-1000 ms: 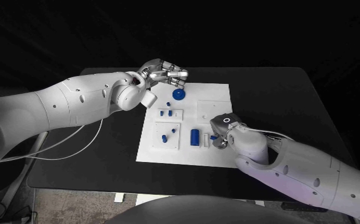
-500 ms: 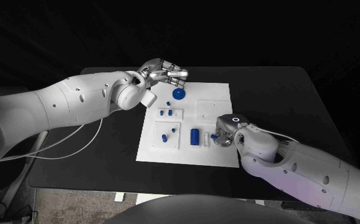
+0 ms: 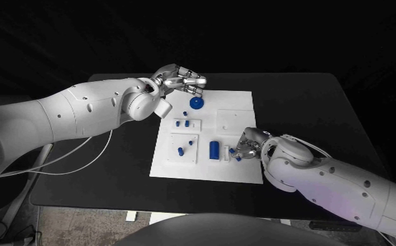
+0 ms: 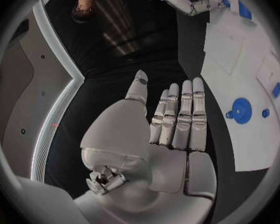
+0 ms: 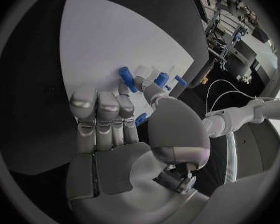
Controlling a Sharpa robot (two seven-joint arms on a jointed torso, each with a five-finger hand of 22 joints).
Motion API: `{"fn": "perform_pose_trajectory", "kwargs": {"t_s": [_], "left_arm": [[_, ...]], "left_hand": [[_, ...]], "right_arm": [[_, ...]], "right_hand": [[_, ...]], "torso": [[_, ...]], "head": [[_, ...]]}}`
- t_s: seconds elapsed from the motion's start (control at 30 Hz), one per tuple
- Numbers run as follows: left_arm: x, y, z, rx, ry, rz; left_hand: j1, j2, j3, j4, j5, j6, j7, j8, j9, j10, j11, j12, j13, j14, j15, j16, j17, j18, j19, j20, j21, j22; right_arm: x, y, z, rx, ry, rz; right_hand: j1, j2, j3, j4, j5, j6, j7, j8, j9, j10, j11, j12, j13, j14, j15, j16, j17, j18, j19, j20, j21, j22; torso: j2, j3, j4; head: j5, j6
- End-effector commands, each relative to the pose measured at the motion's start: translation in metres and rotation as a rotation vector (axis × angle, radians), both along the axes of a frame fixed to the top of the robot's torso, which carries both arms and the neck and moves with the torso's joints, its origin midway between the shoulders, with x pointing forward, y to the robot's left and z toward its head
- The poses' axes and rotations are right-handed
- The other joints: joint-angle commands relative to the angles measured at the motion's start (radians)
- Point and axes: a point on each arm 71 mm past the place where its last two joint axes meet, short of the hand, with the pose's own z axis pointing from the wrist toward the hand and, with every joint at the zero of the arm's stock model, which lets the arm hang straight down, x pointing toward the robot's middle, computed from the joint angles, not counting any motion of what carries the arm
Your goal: Assemble the parts on the task board
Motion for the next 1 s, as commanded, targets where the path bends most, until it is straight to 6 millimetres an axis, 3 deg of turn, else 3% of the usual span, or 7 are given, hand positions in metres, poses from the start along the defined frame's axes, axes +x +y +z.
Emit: {"fn": "perform_pose_trajectory", "kwargs": {"t_s": [0.03,0.67,0.8,0.87,1.0], "left_arm": [[-0.0008,-0.0025,0.0008,-0.005,-0.001,-0.019],[-0.001,-0.0027,0.0005,-0.001,0.003,-0.023],[-0.0009,-0.003,0.0004,-0.001,0.004,-0.024],[-0.001,-0.0033,0.0004,0.0,0.004,-0.025],[-0.001,-0.0038,0.0002,0.0,0.006,-0.028]], "left_hand": [[-0.004,-0.002,0.003,0.003,-0.006,-0.009,0.001,0.0,0.0,-0.007,-0.002,0.002,0.001,-0.004,-0.001,0.001,0.001,-0.008,-0.005,0.001,0.006,-0.002],[-0.005,-0.002,0.003,0.004,-0.007,-0.009,0.001,0.0,0.0,-0.006,-0.002,0.002,0.001,-0.004,-0.001,0.001,0.001,-0.008,-0.005,0.001,0.006,-0.002],[-0.005,-0.003,0.003,0.005,-0.007,-0.009,0.001,0.0,0.0,-0.006,-0.002,0.002,0.001,-0.004,-0.001,0.001,0.001,-0.008,-0.005,0.001,0.006,-0.002],[-0.005,-0.003,0.003,0.005,-0.007,-0.009,0.001,0.0,0.0,-0.006,-0.002,0.002,0.001,-0.004,-0.001,0.001,0.001,-0.008,-0.005,0.001,0.006,-0.002],[-0.005,-0.003,0.003,0.005,-0.007,-0.009,0.001,0.0,0.0,-0.006,-0.002,0.002,0.001,-0.004,-0.001,0.001,0.001,-0.008,-0.005,0.001,0.006,-0.002]], "right_arm": [[-0.004,-0.0005,-0.0048,0.059,0.094,-0.061],[0.0033,0.003,0.0018,0.162,0.132,-0.144],[0.0035,0.0045,-0.0002,0.141,0.173,-0.127],[0.0045,0.005,-0.0019,0.119,0.208,-0.114],[0.006,0.0052,-0.0052,0.085,0.256,-0.094]], "right_hand": [[-0.001,0.006,-0.004,0.001,0.005,0.0,-0.002,0.006,-0.001,0.007,0.0,0.001,0.001,0.001,-0.007,0.003,-0.001,-0.012,0.044,-0.006,-0.002,0.106],[-0.008,0.002,-0.013,0.008,0.012,-0.001,-0.003,0.006,-0.002,0.007,0.0,0.003,0.005,0.0,-0.009,0.002,-0.002,-0.01,0.043,-0.008,-0.006,0.105],[-0.012,0.003,-0.018,0.015,0.008,-0.004,-0.002,0.006,-0.004,0.005,0.0,0.001,0.005,0.0,-0.009,0.001,-0.002,-0.01,0.043,-0.007,-0.008,0.105],[-0.019,0.004,-0.025,0.026,-0.02,-0.01,-0.001,0.006,-0.006,0.0,0.002,-0.009,-0.001,-0.002,-0.008,-0.004,-0.004,-0.01,0.04,-0.006,-0.016,0.104],[-0.018,0.007,-0.037,0.033,-0.004,-0.011,0.0,0.006,-0.008,-0.003,0.002,-0.013,-0.003,-0.002,-0.007,-0.009,-0.005,-0.01,0.039,-0.006,-0.026,0.102]], "torso": [[0.001,-0.0007,0.0005],[0.0,0.0004,-0.0008],[0.0,0.0009,-0.0005],[0.0,0.0004,-0.0005],[0.0,0.0001,-0.0002]], "head": [[0.001,-0.001],[0.001,-0.002],[0.001,0.0],[0.0,0.001],[-0.001,0.001]]}}
